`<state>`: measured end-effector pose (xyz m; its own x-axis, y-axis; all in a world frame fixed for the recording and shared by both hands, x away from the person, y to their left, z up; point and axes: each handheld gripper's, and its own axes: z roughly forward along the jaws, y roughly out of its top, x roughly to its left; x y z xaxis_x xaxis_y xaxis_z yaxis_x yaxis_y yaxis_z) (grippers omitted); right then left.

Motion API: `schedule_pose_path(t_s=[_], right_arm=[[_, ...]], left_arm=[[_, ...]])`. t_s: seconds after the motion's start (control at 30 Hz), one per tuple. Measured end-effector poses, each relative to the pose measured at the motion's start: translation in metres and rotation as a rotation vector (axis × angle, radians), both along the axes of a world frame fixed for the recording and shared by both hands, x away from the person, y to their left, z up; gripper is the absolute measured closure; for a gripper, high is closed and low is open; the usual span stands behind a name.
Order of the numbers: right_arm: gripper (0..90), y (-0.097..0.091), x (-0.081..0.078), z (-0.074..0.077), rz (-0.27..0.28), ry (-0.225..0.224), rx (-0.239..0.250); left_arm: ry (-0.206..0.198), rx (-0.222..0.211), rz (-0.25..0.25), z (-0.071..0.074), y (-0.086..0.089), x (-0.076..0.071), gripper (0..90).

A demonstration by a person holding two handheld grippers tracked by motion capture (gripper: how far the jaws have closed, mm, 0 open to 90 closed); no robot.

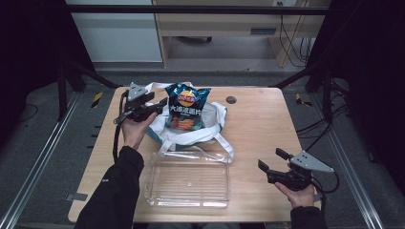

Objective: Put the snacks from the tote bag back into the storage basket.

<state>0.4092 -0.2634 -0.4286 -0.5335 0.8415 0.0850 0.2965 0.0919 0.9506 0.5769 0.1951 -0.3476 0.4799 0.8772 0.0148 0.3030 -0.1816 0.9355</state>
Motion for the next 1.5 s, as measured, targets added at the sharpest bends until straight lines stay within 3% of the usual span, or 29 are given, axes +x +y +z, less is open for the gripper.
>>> schedule_pose_path(t_s=[0.37,0.5,0.57,0.7,1.07,1.1,1.17,1.2,1.23,1.43,1.47,1.5], right_arm=[[17.9,0.001,0.001,-0.001,0.003,0.005,-0.007],[17.9,0.001,0.003,-0.002,0.004,0.007,-0.009],[18.0,0.001,0.003,-0.002,0.005,0.009,-0.011],[18.0,0.001,0.003,-0.002,0.005,0.009,-0.012],[18.2,0.001,0.003,-0.002,0.005,0.010,-0.014],[18.2,0.000,0.003,-0.002,0.004,0.010,-0.014],[18.2,0.000,0.003,-0.002,0.004,0.009,-0.014],[18.3,0.000,0.003,-0.002,0.003,0.010,-0.014],[18.3,0.000,0.003,-0.002,0.003,0.010,-0.015],[18.6,0.001,0.003,-0.002,0.003,0.008,-0.017],[18.6,0.001,0.003,-0.002,0.002,0.008,-0.016],[18.6,0.001,0.003,-0.002,0.002,0.008,-0.016]], left_arm=[[0.022,0.026,-0.017,-0.021,-0.010,0.019,45.9],[0.049,0.026,-0.020,-0.032,-0.011,0.026,45.9],[0.081,0.049,-0.028,-0.039,-0.013,0.031,45.6],[0.084,0.049,-0.029,-0.042,-0.016,0.034,46.7],[0.125,0.057,-0.039,-0.051,-0.020,0.040,68.1],[0.126,0.051,-0.041,-0.051,-0.020,0.040,75.2],[0.129,0.046,-0.041,-0.051,-0.019,0.040,78.9],[0.134,0.044,-0.043,-0.051,-0.019,0.039,88.5],[0.140,0.041,-0.053,-0.051,-0.019,0.039,90.0],[0.122,0.055,-0.065,-0.049,-0.025,0.035,90.0],[0.094,0.035,-0.045,-0.044,-0.022,0.034,84.1],[0.094,0.035,-0.045,-0.044,-0.022,0.034,77.6]])
